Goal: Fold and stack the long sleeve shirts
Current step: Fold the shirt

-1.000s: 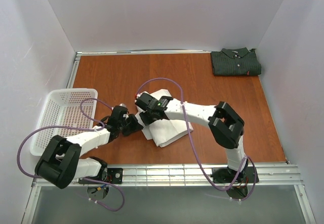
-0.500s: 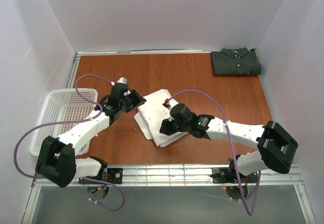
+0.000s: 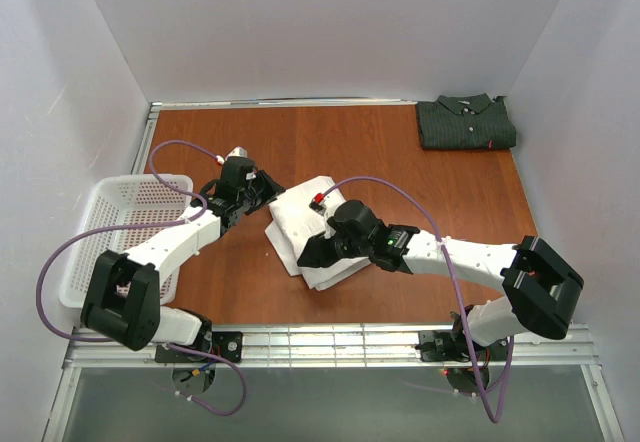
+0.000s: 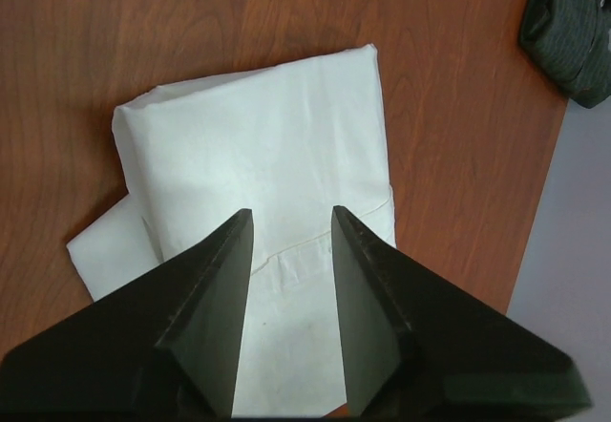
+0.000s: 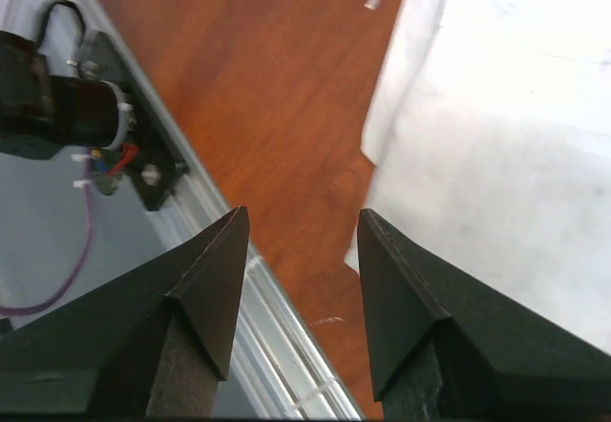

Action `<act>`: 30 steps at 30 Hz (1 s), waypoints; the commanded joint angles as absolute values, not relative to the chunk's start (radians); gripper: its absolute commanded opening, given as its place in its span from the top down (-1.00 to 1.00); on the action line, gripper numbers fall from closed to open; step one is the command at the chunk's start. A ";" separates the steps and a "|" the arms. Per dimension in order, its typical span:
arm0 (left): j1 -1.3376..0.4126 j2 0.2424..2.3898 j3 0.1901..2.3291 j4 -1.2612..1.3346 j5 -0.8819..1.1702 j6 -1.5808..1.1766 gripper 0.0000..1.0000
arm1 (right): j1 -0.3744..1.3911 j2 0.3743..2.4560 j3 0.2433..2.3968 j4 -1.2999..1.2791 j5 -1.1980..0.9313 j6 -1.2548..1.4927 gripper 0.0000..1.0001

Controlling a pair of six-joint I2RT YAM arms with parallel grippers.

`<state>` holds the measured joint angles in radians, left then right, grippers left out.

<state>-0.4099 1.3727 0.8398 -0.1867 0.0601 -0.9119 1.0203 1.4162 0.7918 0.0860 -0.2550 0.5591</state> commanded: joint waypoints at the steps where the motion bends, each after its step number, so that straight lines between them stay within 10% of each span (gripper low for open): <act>1: -0.405 1.266 0.792 -0.256 -0.035 -0.890 0.35 | 1.051 1.443 0.914 -0.127 -0.115 0.428 0.12; 30: -0.408 1.364 0.486 -0.048 0.167 -0.982 0.66 | 1.374 1.848 1.325 -0.703 0.607 0.393 0.21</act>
<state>-0.4088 1.3499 0.4950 -0.0788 0.1612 -0.9691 1.3640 1.8332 1.2827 -0.6529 0.5407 0.3855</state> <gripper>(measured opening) 0.173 0.410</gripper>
